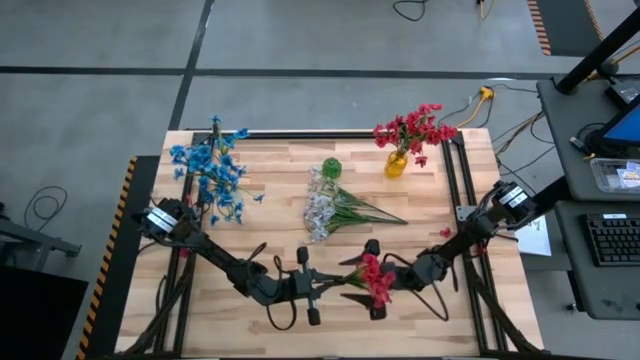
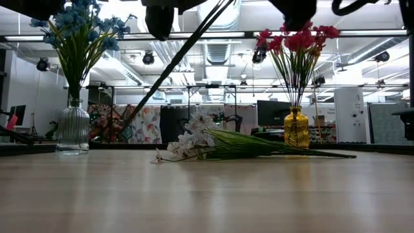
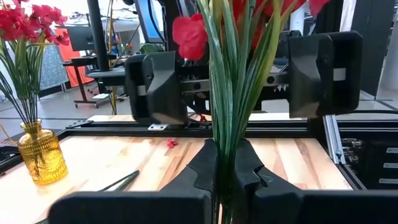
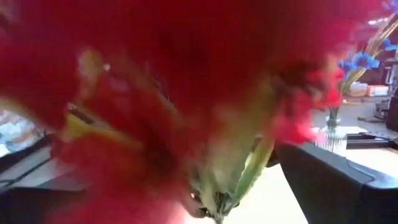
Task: Sort flowers into vase by color
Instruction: Put the red flowers into the yellow vase
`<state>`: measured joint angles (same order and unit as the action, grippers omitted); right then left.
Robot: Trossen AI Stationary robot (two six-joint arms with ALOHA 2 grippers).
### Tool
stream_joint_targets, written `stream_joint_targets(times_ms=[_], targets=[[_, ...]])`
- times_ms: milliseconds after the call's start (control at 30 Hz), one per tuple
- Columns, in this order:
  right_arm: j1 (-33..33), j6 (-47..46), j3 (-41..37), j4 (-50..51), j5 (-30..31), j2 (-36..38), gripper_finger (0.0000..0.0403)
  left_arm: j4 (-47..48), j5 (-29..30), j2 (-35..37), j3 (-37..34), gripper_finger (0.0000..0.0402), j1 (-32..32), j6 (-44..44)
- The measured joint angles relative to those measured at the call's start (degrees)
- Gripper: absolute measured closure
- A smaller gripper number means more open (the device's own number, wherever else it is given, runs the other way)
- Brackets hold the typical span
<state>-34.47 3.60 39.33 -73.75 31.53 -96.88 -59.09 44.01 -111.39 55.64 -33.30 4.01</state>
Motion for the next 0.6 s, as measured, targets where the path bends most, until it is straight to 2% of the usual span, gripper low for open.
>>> stream_joint_targets(times_ms=[100, 200, 433, 600], targets=[[0.8, -1.1, 1.0, 2.3, 0.0, 0.0, 0.0068, -0.2, 0.0, 0.0, 0.0, 0.0401, 0.0, 0.0], [1.4, -2.2, 1.3, 3.3, 0.0, 0.0, 0.0102, -0.1, 0.0, 0.0, 0.2, 0.0401, 0.0, 0.0], [1.4, -2.9, 1.3, 3.4, 2.5, 0.0, 0.0230, -0.2, 0.0, 0.0, 0.2, 0.0400, 0.0, -1.2], [1.4, -3.0, 1.3, 3.4, 2.5, 0.0, 0.0321, 0.0, 0.1, 0.0, 0.2, 0.0358, 0.0, -2.2]])
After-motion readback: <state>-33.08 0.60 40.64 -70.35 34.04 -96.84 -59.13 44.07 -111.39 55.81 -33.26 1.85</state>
